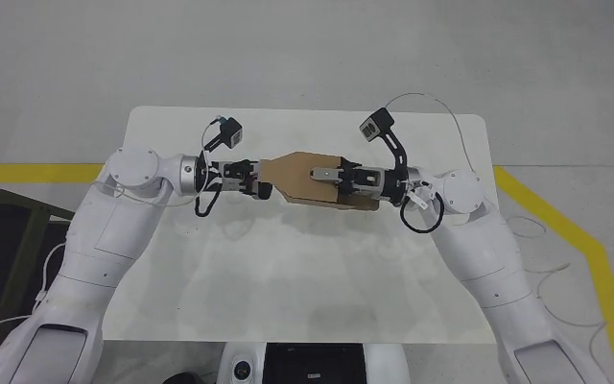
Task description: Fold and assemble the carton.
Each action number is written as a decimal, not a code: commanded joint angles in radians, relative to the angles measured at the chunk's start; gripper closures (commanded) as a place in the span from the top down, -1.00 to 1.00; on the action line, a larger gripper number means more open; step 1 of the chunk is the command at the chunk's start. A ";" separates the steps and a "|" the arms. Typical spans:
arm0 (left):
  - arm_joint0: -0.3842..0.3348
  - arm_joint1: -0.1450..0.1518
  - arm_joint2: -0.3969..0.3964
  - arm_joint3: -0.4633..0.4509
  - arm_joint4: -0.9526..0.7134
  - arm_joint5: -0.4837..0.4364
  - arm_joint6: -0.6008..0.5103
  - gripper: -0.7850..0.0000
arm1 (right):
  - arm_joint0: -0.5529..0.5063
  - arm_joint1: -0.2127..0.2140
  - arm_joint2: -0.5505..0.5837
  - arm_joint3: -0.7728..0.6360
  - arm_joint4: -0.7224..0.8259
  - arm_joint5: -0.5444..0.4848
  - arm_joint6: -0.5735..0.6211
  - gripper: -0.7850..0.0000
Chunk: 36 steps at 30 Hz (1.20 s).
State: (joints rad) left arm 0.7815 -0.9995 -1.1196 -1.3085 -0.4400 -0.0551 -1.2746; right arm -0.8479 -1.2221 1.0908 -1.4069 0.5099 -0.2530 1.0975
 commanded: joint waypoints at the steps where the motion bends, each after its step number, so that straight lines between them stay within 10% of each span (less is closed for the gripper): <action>1: 0.009 0.004 -0.012 -0.001 0.003 0.003 0.000 1.00 | -0.004 0.002 0.009 -0.001 -0.003 0.000 -0.004 -1.00; 36: -0.007 -0.007 0.057 -0.048 0.029 0.001 -0.023 1.00 | -0.008 0.004 0.000 -0.021 -0.039 0.018 -0.027 -1.00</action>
State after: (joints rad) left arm 0.7760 -1.0067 -1.0590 -1.3604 -0.4120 -0.0531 -1.3017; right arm -0.8561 -1.2191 1.0875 -1.4298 0.4761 -0.2342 1.0721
